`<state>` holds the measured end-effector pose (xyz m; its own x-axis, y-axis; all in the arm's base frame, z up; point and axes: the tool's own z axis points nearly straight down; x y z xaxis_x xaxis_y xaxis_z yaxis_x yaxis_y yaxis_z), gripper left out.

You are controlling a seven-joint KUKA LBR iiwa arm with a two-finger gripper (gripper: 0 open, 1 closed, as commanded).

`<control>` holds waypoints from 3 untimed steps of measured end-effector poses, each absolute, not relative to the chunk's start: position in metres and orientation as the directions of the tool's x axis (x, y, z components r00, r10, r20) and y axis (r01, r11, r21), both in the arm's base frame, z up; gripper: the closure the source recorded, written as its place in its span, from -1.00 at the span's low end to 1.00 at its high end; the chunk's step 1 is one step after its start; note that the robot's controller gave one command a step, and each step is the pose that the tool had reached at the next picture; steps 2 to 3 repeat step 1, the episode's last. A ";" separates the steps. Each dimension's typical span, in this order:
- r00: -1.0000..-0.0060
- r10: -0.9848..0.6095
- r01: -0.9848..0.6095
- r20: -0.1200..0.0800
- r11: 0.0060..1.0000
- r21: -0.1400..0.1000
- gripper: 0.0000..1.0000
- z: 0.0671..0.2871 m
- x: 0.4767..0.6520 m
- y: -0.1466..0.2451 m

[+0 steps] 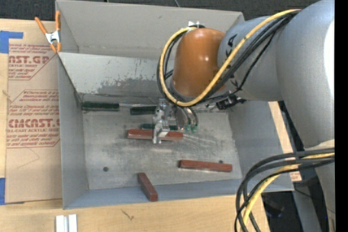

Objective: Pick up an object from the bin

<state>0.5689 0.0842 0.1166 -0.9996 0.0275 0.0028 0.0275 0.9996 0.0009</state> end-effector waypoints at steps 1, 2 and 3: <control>-1.000 0.027 0.027 0.001 1.000 0.001 1.00 0.130 0.569 0.084; -1.000 0.027 0.027 0.001 1.000 0.001 1.00 0.130 0.569 0.084; -1.000 0.027 0.027 0.001 1.000 0.001 1.00 0.130 0.569 0.084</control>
Offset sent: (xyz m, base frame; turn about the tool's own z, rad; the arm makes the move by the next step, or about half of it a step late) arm 0.0000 0.0000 0.0498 0.0000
